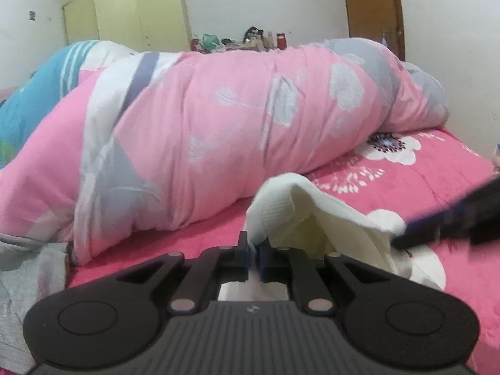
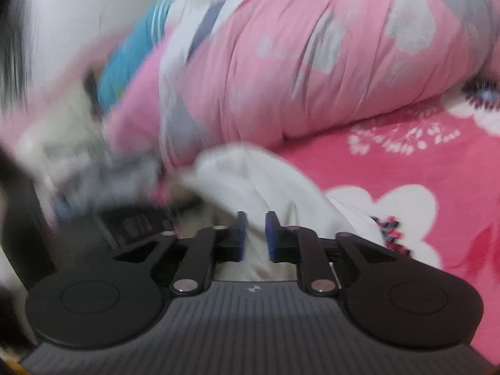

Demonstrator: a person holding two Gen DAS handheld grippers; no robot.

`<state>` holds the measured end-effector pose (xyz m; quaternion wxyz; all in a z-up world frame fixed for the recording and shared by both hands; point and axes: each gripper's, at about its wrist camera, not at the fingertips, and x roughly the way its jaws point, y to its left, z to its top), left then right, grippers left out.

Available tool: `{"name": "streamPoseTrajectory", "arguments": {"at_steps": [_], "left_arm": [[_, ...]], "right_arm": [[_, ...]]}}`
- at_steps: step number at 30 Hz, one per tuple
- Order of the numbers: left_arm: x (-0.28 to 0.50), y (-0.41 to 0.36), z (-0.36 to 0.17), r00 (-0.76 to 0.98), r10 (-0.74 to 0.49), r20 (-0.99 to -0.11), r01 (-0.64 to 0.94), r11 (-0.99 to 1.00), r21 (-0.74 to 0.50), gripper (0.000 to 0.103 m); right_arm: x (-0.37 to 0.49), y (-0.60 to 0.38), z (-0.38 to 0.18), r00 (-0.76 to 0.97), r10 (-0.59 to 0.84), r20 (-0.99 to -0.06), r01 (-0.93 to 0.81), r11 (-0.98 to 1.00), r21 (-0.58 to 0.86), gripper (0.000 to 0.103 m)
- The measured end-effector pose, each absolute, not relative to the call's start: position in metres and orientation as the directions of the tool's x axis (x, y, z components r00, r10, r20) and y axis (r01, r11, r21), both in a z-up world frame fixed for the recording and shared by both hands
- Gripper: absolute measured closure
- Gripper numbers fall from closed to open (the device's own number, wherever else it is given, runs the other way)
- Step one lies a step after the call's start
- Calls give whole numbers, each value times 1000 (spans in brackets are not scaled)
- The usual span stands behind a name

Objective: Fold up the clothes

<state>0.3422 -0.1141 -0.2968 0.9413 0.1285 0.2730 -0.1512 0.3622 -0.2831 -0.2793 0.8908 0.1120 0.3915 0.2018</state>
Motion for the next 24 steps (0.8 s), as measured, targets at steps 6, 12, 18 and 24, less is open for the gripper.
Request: {"name": "streamPoseTrajectory", "arguments": {"at_steps": [6,12,18,24], "left_arm": [[342,-99,-291,819,-208,-535,343,925,164,97],[345,-78,-290,822,-189,-538,327,929,175,97],[359,-55,-309,724,-242,-646,372,925,70,87],[361,-52,-335,600,-329,-729,423,904,-60,52]], "right_arm": [[358,-250,-313,563,380,-734,-243,925,293,44],[365,-222,-334,548,228,-805,-220,968,124,96],[361,-231,-287,674,201,-711,-163,979,122,97],[366,-226,-264,718,208,-664,-174,978,118,97]]}}
